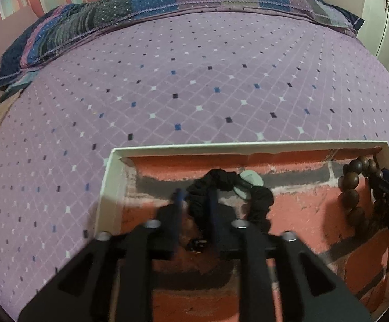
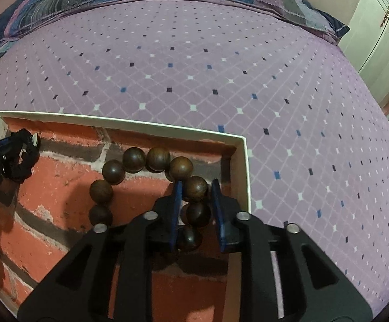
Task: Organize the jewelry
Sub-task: 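Carry both held bracelets to the brick tray and open both tools, then lift both tools away from the tray back over the jewelry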
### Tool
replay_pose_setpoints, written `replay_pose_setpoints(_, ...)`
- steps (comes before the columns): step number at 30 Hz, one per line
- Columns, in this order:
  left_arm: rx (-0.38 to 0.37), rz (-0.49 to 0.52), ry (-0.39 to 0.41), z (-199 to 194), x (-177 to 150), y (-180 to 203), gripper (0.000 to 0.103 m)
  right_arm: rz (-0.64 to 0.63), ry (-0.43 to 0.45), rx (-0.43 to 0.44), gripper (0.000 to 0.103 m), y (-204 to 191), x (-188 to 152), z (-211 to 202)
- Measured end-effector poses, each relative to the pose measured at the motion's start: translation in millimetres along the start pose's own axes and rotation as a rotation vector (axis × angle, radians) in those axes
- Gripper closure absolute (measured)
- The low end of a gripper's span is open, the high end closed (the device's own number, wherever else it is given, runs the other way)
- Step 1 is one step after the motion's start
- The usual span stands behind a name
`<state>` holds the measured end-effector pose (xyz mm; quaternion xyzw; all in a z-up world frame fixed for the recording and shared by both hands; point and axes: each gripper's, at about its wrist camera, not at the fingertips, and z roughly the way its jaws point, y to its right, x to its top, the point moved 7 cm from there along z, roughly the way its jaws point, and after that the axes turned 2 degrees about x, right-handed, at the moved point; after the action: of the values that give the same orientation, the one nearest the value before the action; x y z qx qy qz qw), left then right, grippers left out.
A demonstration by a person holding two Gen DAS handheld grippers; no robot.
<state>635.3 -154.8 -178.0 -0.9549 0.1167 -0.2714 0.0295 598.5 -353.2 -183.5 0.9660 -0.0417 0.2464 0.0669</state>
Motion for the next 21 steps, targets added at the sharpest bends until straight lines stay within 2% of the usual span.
replay_pose_setpoints(1,0.01,0.005,0.016,-4.2,-0.4,-1.0,0.053,0.016,0.01,0.024,0.068,1.3,1.1,-4.9)
replay_pose_setpoints(6,-0.012,0.018,0.074,-41.9,-4.9,-3.9,0.048,0.05,0.105,0.07,0.048,12.9,3.1,-48.0)
replay_pose_setpoints(8,-0.013,0.016,0.122,-68.4,-10.2,-8.6,0.033,0.074,0.173,0.11,0.03,22.3,-1.2,-77.9)
replay_pose_setpoints(11,-0.005,0.017,0.194,-107.9,-20.4,-16.7,0.024,0.09,0.272,0.12,0.012,37.3,-14.2,-122.2)
replay_pose_setpoints(13,-0.013,0.008,0.234,-137.8,-29.9,-22.8,0.017,0.092,0.324,0.107,0.006,47.2,-28.6,-152.3)
replay_pose_setpoints(16,-0.028,-0.036,0.277,-179.7,-50.8,-36.4,0.008,0.071,0.384,0.086,0.004,53.8,-51.7,-188.7)
replay_pose_setpoints(21,-0.023,-0.084,0.293,-230.7,-92.1,-58.1,0.007,0.037,0.429,0.05,0.004,63.1,-91.1,-230.4)
